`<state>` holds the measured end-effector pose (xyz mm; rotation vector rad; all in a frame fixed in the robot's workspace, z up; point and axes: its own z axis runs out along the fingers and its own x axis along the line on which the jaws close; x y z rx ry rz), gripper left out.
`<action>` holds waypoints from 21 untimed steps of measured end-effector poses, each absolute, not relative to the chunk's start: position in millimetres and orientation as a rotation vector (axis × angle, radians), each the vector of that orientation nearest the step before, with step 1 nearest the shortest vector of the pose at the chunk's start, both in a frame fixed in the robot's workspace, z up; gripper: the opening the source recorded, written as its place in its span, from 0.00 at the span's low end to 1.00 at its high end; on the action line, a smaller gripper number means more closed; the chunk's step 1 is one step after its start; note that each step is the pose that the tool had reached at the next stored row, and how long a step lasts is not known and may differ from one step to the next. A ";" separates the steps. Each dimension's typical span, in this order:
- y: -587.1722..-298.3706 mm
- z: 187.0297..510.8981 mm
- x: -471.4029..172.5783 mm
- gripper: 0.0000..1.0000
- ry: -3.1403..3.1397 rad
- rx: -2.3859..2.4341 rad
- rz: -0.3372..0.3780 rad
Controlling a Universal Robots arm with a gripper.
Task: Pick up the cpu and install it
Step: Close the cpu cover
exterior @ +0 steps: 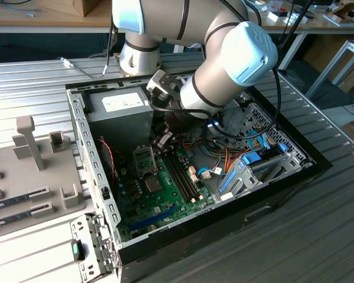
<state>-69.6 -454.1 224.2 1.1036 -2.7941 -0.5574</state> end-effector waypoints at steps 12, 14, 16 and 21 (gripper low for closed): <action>-469.3 225.3 -69.7 0.11 -2.791 1.115 -0.589; -470.5 225.7 -69.7 0.11 -2.791 1.115 -0.593; -471.2 225.8 -69.9 0.11 -2.791 1.115 -0.596; -474.3 226.2 -70.7 0.11 -2.791 1.118 -0.619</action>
